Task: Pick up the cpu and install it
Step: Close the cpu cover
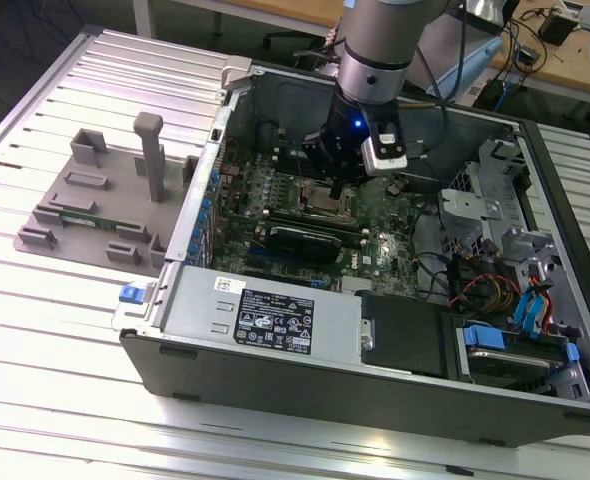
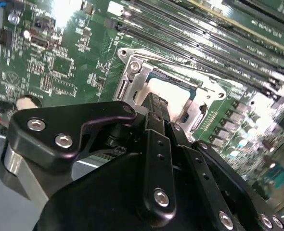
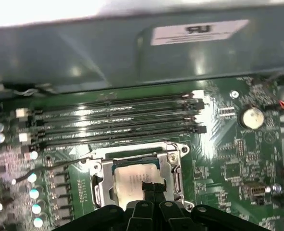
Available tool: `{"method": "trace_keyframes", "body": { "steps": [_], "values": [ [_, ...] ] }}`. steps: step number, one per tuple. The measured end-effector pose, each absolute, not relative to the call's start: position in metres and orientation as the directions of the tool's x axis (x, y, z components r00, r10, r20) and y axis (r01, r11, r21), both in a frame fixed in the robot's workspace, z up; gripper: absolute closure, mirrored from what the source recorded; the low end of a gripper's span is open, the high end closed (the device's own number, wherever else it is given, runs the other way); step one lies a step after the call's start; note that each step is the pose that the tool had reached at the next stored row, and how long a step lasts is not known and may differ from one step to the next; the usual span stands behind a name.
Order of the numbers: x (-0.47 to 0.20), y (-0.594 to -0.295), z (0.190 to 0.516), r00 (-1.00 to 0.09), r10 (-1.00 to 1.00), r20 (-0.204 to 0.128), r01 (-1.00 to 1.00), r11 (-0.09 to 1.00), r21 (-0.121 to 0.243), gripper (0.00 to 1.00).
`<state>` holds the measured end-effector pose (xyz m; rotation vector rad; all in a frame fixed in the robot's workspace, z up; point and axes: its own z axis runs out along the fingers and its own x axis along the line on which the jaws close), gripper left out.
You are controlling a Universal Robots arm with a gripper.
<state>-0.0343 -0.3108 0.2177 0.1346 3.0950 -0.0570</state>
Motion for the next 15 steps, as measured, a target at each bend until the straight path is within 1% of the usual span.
{"method": "trace_keyframes", "body": {
  "steps": [5,9,10,11,12,13,15],
  "values": [
    [-0.0343,-0.3108,0.2169,-0.999,-0.033,-0.04,-0.032,0.998,-0.047,0.89],
    [-0.0345,-0.3108,0.2169,-0.998,-0.051,-0.039,-0.049,0.998,-0.049,0.89],
    [-0.0346,-0.3108,0.2168,-0.998,-0.051,-0.034,-0.05,0.998,-0.048,0.89],
    [-0.0345,-0.3107,0.2167,-0.998,-0.051,-0.023,-0.05,0.998,-0.046,0.89],
    [-0.0343,-0.3108,0.2164,-0.999,-0.051,0.006,-0.051,0.998,-0.042,0.89],
    [-0.0341,-0.3108,0.2162,-0.998,-0.051,0.027,-0.052,0.998,-0.04,0.89],
    [-0.0342,-0.3108,0.2163,-0.998,-0.051,0.03,-0.052,0.998,-0.04,0.89]
  ]
}}
